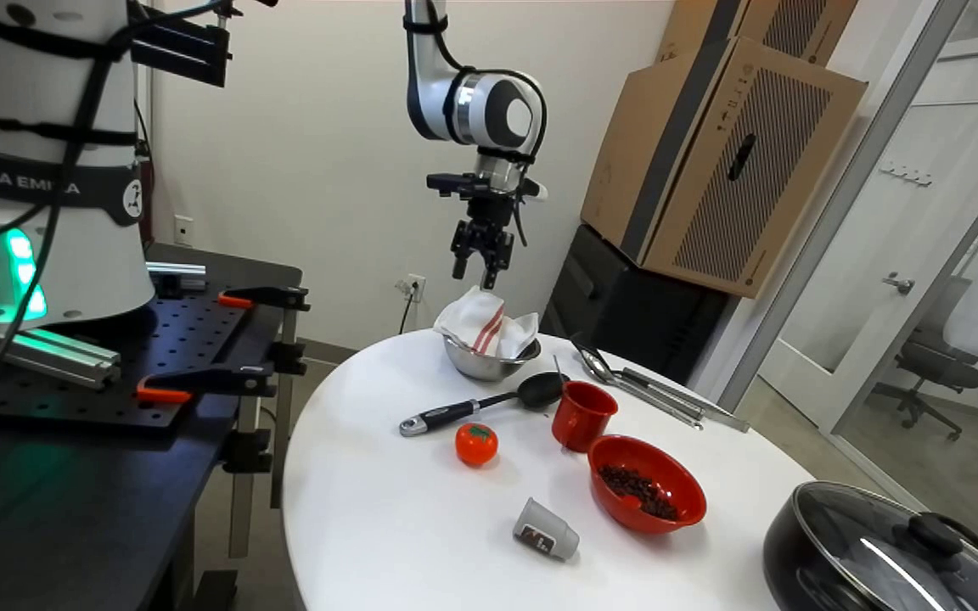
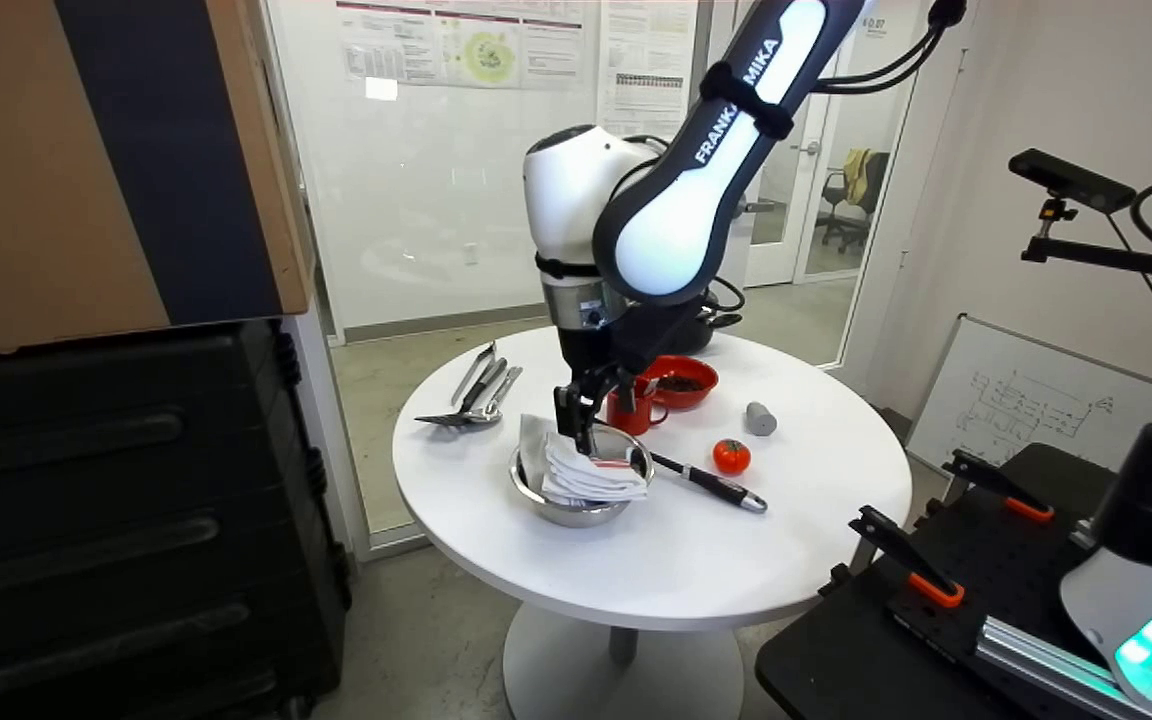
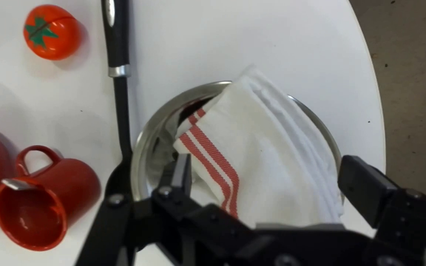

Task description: Move the towel to the right side of the table

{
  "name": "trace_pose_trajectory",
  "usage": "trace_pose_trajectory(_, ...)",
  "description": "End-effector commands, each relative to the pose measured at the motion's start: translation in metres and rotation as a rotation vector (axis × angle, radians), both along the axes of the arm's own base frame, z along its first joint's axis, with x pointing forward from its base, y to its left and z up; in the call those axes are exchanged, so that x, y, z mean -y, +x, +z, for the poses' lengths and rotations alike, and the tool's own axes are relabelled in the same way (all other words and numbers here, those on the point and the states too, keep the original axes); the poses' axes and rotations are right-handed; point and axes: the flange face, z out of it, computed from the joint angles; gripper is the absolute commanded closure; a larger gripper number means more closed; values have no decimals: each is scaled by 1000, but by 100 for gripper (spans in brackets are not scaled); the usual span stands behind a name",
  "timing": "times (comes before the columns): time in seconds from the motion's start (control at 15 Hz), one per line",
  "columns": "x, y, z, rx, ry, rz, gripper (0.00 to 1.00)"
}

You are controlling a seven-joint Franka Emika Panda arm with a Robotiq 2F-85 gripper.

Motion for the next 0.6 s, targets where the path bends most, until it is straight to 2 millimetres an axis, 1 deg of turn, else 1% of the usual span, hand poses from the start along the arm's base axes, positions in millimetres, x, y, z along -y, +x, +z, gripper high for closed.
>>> trace_pose_trajectory(0.0,-31,9,-22,48,64,49,0)
trace_pose_trajectory(0.2,-45,13,-37,77,81,71,0)
trace_pose_trajectory(0.33,-47,18,-46,85,75,65,0)
trace_pose_trajectory(0.53,-44,26,-56,88,59,52,0)
